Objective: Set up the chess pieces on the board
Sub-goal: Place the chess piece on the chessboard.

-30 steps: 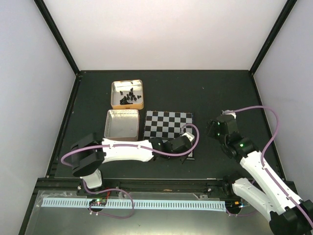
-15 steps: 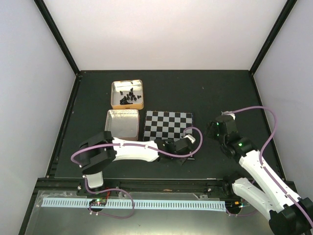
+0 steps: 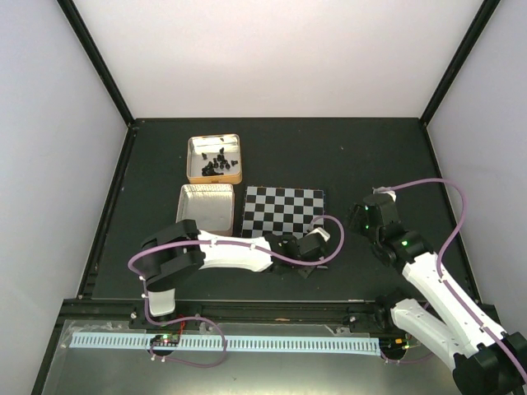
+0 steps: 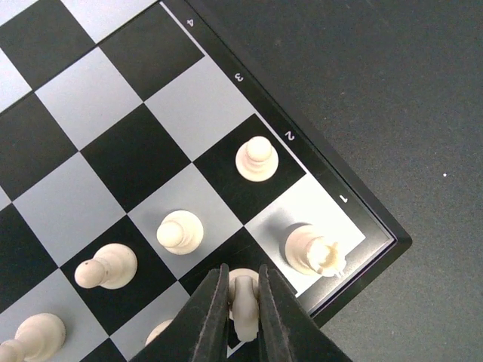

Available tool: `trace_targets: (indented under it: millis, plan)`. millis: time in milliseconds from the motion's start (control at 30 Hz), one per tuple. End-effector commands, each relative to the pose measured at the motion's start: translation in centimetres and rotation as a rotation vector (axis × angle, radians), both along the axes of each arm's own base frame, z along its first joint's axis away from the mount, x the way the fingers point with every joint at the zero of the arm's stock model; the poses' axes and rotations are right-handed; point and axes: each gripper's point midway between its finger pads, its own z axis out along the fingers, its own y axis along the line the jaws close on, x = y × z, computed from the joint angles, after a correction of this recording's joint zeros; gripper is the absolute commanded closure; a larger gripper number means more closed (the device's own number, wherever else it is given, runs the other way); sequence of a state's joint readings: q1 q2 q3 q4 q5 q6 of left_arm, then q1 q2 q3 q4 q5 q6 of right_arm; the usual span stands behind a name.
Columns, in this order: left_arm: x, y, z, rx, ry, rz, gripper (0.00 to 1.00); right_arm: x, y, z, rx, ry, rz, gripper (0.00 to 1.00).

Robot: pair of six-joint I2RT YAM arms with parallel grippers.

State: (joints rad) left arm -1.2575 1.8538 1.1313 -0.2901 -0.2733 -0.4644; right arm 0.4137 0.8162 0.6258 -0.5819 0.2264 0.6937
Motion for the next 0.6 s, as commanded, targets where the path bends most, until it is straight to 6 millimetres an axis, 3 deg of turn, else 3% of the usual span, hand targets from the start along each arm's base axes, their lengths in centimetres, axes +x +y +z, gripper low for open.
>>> trace_targets:
  millis: [0,233,433,567]
  plan:
    - [0.7,-0.7,0.9,-0.015,-0.028,0.007,0.84,0.1,-0.2,0.1,0.003,-0.018,-0.009,0.31]
    - [0.6,-0.9,3.3,-0.067,-0.042,0.001,0.69,0.0,-0.1,0.5,0.014,-0.025,-0.004,0.30]
    - [1.3,-0.2,8.6,-0.156,-0.098,0.038,0.60,-0.3,-0.2,1.4,0.031,-0.049,-0.005,0.30]
    - [2.7,2.4,12.6,-0.203,-0.193,0.125,0.53,-0.6,-0.2,2.2,0.028,-0.072,0.011,0.29]
